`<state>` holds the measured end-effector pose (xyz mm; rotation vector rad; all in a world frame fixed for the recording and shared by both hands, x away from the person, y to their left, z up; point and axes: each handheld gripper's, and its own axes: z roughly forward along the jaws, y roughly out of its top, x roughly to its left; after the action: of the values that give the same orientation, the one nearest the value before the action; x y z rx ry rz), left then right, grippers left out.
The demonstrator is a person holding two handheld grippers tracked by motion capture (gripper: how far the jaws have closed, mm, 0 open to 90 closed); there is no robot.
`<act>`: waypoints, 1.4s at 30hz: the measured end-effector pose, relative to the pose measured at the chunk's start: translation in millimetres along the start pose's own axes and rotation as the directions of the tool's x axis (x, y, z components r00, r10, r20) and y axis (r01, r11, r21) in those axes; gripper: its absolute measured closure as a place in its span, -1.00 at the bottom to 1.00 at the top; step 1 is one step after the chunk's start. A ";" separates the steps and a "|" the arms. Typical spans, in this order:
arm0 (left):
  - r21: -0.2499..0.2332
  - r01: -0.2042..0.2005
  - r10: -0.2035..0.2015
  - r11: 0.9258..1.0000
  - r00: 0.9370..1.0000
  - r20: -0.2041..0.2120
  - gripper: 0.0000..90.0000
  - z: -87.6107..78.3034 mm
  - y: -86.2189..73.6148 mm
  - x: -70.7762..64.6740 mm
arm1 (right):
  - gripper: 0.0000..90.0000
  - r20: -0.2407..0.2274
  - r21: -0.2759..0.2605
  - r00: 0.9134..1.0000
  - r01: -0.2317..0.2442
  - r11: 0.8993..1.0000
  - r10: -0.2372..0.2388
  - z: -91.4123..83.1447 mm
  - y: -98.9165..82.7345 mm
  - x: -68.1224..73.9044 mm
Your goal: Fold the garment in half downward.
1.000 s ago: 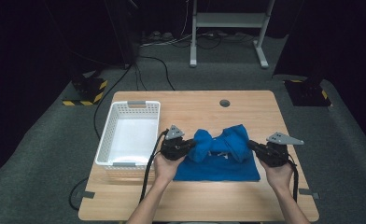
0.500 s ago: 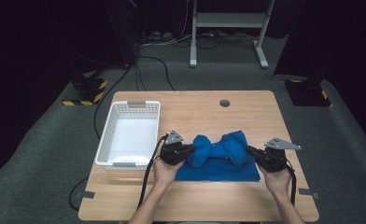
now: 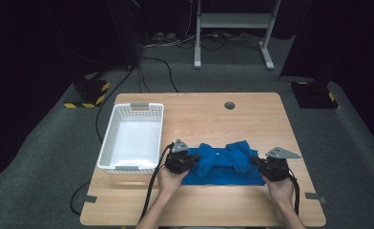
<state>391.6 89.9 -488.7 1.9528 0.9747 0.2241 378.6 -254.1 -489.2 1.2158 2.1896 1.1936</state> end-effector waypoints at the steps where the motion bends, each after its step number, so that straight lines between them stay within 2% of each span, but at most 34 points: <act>1: 0.003 0.004 -0.004 1.000 1.000 0.001 0.89 0.8 -1.4 -0.6 | 0.96 -0.003 0.004 1.000 -0.005 1.000 0.005 0.6 -2.0 -0.4; 8: 0.058 -0.009 0.010 0.998 1.000 -0.009 0.89 4.3 -10.6 -3.0 | 0.96 -0.007 0.025 1.000 -0.022 0.999 0.022 3.3 -12.8 1.0; 12: 0.084 0.005 -0.004 0.996 1.000 -0.015 0.89 8.2 -18.0 -1.9 | 0.96 0.000 0.041 1.000 -0.014 0.999 0.014 6.3 -18.1 1.8; 15: 0.105 -0.004 0.007 0.994 1.000 -0.030 0.89 10.4 -22.3 -2.9 | 0.96 0.020 0.066 1.000 0.005 0.998 -0.006 7.2 -22.9 1.5; 18: 0.129 -0.018 0.024 0.991 0.999 -0.040 0.89 12.6 -25.4 -3.3 | 0.96 0.028 0.079 1.000 0.004 0.997 -0.006 8.1 -26.2 1.0; 19: 0.144 -0.037 0.045 0.989 0.998 -0.054 0.89 14.4 -26.7 -5.1 | 0.96 0.031 0.087 1.000 -0.002 0.996 -0.001 9.6 -29.2 0.7; 21: 0.152 -0.049 0.059 0.987 0.996 -0.062 0.88 16.8 -27.9 -5.9 | 0.96 0.039 0.092 0.999 0.005 0.996 -0.008 11.4 -31.3 1.4; 24: 0.153 -0.045 0.056 0.987 0.996 -0.071 0.87 18.9 -28.9 -6.0 | 0.95 0.045 0.095 0.999 0.006 0.995 -0.010 12.6 -32.4 2.1; 26: 0.149 -0.037 0.053 0.988 0.993 -0.102 0.77 21.1 -29.6 -6.1 | 0.89 0.048 0.101 0.999 0.006 0.995 -0.011 14.3 -32.9 1.5; 27: 0.152 -0.039 0.056 0.988 0.992 -0.113 0.69 21.8 -30.0 -6.3 | 0.80 0.056 0.105 0.998 0.009 0.994 -0.015 15.1 -33.1 1.3; 28: 0.152 -0.039 0.056 0.988 0.992 -0.113 0.60 21.8 -30.0 -6.3 | 0.80 0.056 0.105 0.998 0.009 0.994 -0.015 15.1 -33.1 1.3; 29: 0.152 -0.045 0.066 0.987 0.989 -0.134 0.54 22.5 -30.9 -6.9 | 0.62 0.079 0.108 0.997 0.014 0.994 -0.023 16.2 -33.5 -0.1; 32: 0.151 -0.045 0.068 0.988 0.986 -0.154 0.42 23.0 -31.0 -7.2 | 0.53 0.085 0.106 0.996 0.000 0.994 -0.009 16.2 -34.2 -2.2; 33: 0.144 -0.042 0.066 0.989 0.983 -0.170 0.31 25.0 -31.2 -7.1 | 0.45 0.100 0.112 0.995 0.008 0.994 -0.019 16.8 -34.9 -3.5; 37: 0.134 -0.033 0.058 0.990 0.981 -0.185 0.18 29.2 -31.0 -6.9 | 0.38 0.137 0.137 0.990 0.028 0.990 -0.047 18.5 -35.4 -7.6; 42: 0.137 -0.038 0.064 0.990 0.980 -0.189 0.12 32.7 -29.7 -8.3 | 0.35 0.135 0.140 0.990 0.011 0.990 -0.030 18.6 -34.9 -14.9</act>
<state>386.4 70.8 -529.0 2.1093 1.0894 0.3934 381.1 -266.5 -529.5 1.2867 2.2068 0.9336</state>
